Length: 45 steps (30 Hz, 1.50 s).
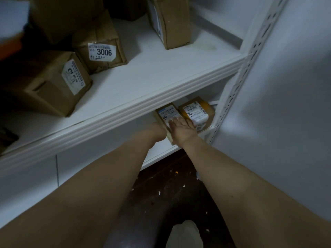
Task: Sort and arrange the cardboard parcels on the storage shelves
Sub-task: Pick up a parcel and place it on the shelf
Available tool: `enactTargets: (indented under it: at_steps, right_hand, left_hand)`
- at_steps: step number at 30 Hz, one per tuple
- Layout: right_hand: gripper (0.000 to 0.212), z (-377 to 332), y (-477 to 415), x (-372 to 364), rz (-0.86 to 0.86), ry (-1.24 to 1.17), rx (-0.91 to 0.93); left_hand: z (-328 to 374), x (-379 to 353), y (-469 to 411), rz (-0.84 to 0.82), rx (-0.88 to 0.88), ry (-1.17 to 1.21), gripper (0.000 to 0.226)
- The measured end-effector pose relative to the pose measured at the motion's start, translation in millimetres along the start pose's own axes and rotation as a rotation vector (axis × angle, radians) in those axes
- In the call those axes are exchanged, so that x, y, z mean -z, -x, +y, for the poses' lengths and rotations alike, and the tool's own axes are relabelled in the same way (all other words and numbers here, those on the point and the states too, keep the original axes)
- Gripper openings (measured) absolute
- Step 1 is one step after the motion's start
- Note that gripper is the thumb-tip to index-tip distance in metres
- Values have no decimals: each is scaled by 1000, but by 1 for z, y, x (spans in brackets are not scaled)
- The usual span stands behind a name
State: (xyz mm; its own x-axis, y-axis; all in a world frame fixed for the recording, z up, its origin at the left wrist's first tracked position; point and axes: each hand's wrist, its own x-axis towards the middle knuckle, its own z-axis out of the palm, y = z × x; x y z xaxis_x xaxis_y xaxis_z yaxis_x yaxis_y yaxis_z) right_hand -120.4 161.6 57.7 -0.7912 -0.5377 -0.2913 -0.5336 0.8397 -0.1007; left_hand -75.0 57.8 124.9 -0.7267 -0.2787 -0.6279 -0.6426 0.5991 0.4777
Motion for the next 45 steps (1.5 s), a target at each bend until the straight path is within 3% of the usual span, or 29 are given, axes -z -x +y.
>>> enactTargets:
  at_steps: [3,6,11,13,17,25,29,32,38,43,45]
  right_hand:
    - [59,-1,33,38,-5,64,-27]
    - [35,-5,75,72,28,129,-89]
    - [19,-11,136,139,235,140,-214]
    - [21,-17,151,169,340,112,-269]
    - [29,-31,154,207,498,-36,-295]
    - [42,-37,86,260,621,-297,-271]
    - [58,-28,47,277,611,-444,-310]
    - [76,-18,15,290,607,-534,-312]
    - [102,-10,-31,301,594,-525,-282]
    - [87,-7,-49,302,533,-515,-297]
    - [80,-5,-46,302,568,-624,-288]
  left_hand:
    - [16,6,42,-39,-84,32,18]
    - [31,11,81,-93,-148,36,19]
    - [58,33,136,-102,-286,60,17]
    - [70,51,149,-15,-349,119,8]
    - [85,94,166,128,-442,241,14]
    - [100,165,137,404,-410,277,12]
    - [111,184,115,464,-348,292,8]
    - [125,196,95,503,-307,319,22]
    - [139,210,69,550,-189,298,33]
    - [140,217,58,542,-161,303,30]
    - [138,219,56,550,-140,320,30]
